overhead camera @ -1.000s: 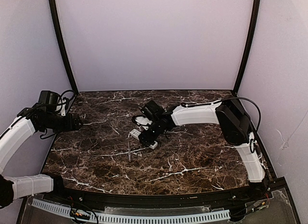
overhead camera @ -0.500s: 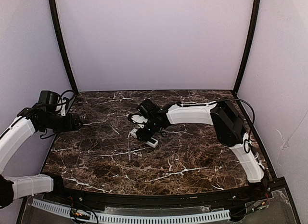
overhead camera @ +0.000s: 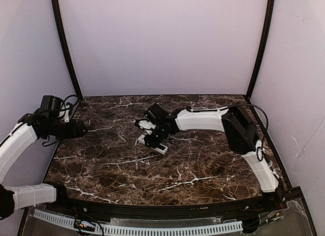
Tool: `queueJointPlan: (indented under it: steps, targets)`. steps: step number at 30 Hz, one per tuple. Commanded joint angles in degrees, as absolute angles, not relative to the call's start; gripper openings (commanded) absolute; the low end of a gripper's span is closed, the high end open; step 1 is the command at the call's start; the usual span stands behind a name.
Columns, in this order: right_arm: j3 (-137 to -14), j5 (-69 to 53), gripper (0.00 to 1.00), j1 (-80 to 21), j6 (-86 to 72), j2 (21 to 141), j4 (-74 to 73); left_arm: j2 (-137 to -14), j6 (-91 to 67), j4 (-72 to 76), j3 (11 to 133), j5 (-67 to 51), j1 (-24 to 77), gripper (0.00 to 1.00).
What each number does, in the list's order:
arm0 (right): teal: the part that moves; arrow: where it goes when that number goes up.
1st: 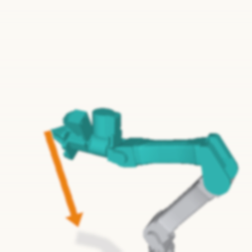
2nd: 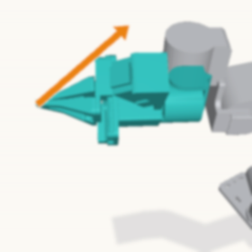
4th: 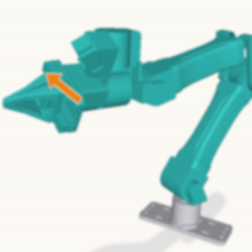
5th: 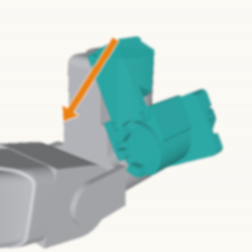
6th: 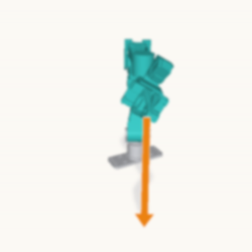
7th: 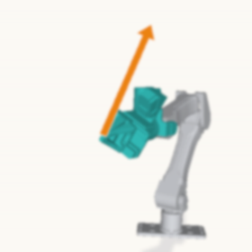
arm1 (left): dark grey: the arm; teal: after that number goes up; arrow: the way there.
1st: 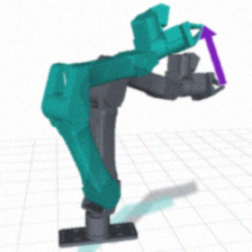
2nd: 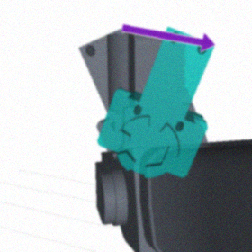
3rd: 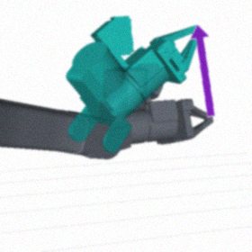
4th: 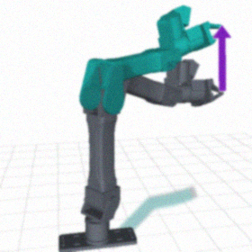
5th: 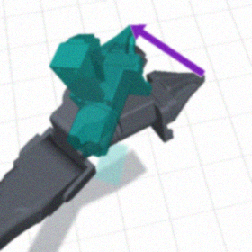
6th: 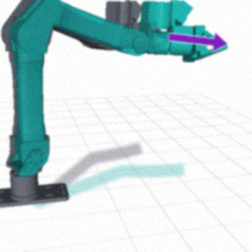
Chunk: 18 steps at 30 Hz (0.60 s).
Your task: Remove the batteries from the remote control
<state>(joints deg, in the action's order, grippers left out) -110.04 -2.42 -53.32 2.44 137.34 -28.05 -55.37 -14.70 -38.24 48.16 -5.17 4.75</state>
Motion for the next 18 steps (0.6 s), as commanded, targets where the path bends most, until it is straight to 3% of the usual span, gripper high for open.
queueJointPlan:
  steps: [1, 6, 15, 18]
  targets:
    - [-109.04, -3.18, 0.19, -52.34, 0.54, 133.25, -27.25, -53.25, -13.68, -37.91, 47.46, -5.28, 4.62, 0.89]
    - [-105.56, -3.58, 0.19, -51.48, -2.17, 127.58, -22.1, -49.71, -12.41, -38.27, 48.21, -1.0, 4.57, 0.98]
    - [-102.93, -4.62, 0.14, -50.72, -5.48, 119.28, -13.45, -45.9, -14.88, -38.41, 49.38, 5.92, 4.6, 0.99]
    - [-102.21, -6.46, 0.14, -50.0, -8.9, 116.57, -9.57, -45.02, -13.65, -37.54, 50.59, -0.05, 4.64, 0.99]
